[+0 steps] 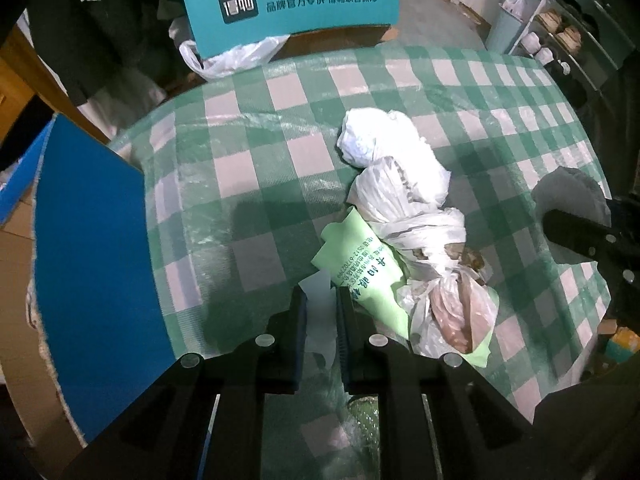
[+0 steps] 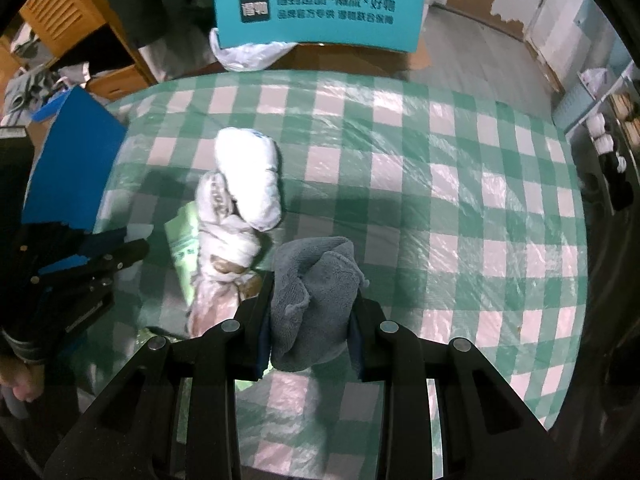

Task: Organize soft objects

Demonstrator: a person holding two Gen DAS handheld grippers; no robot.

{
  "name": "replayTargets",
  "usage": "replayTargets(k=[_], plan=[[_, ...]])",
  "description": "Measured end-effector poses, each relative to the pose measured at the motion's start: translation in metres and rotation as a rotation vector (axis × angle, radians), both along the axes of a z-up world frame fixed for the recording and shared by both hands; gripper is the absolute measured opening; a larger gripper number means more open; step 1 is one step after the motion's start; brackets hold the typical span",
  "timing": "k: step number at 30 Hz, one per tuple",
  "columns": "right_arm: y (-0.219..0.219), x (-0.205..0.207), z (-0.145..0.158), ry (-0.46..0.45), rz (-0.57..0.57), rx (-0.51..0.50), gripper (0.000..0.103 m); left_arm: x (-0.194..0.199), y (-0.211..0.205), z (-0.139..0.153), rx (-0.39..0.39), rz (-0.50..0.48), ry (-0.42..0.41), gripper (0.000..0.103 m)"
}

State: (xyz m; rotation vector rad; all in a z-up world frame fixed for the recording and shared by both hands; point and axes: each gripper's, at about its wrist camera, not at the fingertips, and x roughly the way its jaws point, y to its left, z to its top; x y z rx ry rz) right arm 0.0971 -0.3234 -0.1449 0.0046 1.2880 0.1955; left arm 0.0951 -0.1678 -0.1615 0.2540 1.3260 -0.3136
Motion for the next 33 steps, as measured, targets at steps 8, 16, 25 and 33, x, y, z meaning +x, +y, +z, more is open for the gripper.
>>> replayTargets(k=[8,16,25,33], plan=[[0.008,-0.011,0.022,-0.048,0.03,-0.011,0.029,-0.009,0.008,0.023,0.013,-0.007,-0.061,0.014],[0.019,-0.02,0.042,-0.088,0.066,-0.005,0.029,-0.015,0.017,0.043,0.035,-0.014,-0.126,0.014],[0.033,-0.029,0.061,-0.128,0.106,-0.008,0.029,-0.028,0.028,0.066,0.054,-0.01,-0.192,0.014],[0.045,-0.034,0.076,-0.163,0.14,-0.008,0.029,-0.037,0.037,0.082,0.065,-0.008,-0.24,0.014]])
